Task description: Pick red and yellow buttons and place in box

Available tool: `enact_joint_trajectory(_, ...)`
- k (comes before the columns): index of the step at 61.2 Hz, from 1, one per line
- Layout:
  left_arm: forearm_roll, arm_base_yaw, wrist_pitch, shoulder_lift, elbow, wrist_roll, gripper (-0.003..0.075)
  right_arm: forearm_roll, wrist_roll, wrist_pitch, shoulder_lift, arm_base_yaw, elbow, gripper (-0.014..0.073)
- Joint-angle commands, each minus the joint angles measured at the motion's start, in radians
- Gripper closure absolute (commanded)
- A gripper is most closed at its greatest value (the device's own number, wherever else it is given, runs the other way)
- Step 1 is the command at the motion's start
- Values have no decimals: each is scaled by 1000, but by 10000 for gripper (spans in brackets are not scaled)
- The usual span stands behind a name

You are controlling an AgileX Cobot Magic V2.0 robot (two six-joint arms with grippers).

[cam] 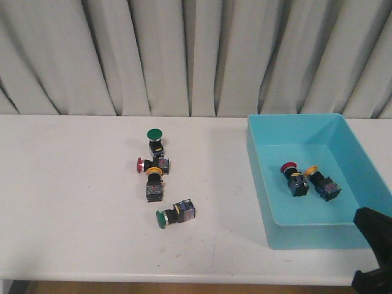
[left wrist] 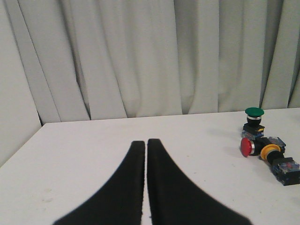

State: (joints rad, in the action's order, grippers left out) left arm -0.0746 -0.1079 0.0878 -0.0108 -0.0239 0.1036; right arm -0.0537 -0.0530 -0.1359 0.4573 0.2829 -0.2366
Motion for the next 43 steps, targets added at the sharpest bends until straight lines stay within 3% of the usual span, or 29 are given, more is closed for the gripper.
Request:
enact_joint_trajectory(1,-7,-2,-76,-26,-33,-8,728,34,-41,136,-89,-70,62,599)
enact_joint_trajectory(12,-7,-2,-76,-26,-33,-8,728,35,-42,234,-276,-180,205,599)
enact_joint_trajectory(27,-7,-2,-76,-26,-33,-8,728,44,-86,173,-474,-310,267,599)
enact_joint_trajectory(43,-7,-2,-76,-25,-33,-8,728,25,-90,173,-478,-363,268,599)
